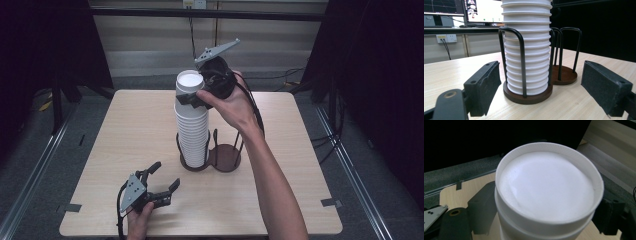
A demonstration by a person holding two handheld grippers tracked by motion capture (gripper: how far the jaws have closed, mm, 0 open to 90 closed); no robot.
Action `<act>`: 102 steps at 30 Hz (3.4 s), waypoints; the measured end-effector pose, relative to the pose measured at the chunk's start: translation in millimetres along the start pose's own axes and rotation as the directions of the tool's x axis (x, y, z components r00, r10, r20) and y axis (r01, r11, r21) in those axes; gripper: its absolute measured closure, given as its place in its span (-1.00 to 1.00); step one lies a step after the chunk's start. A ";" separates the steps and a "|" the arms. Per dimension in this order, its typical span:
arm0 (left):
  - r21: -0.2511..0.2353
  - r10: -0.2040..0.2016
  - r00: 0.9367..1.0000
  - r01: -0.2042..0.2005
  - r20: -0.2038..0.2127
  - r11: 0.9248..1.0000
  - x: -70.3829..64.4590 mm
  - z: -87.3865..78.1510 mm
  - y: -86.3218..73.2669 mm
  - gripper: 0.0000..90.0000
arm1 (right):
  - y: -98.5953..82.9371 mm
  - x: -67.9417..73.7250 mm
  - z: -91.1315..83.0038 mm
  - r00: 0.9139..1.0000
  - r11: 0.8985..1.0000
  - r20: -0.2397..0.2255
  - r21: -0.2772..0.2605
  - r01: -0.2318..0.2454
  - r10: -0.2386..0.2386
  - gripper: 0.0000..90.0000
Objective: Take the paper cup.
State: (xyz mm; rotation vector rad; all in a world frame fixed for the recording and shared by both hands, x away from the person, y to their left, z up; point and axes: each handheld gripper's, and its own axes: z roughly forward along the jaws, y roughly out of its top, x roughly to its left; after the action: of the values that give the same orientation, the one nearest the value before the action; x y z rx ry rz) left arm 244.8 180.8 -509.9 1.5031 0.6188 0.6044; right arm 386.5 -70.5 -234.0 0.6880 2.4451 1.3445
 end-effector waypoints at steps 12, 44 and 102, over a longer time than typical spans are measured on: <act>0.001 0.003 1.000 -0.003 -0.001 1.000 0.2 -0.1 0.0 -0.65 | 1.8 -0.1 -0.6 1.000 1.000 -0.003 0.008 -0.001 0.001 -0.56; -0.002 0.001 1.000 -0.001 -0.001 1.000 0.0 -0.1 0.0 -0.65 | 11.1 -0.6 -18.5 1.000 0.987 -0.013 -0.158 -0.018 0.016 -0.54; -0.003 0.002 1.000 -0.002 -0.002 1.000 -0.1 0.1 0.0 -0.65 | -10.6 -2.7 -99.6 0.997 0.886 -0.011 -0.458 -0.077 0.081 -0.52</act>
State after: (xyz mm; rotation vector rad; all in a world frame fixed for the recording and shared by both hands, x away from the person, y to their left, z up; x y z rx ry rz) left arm 244.8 180.6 -509.9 1.5011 0.6175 0.6084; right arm 341.5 -148.3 -189.7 0.6687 1.9862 1.8564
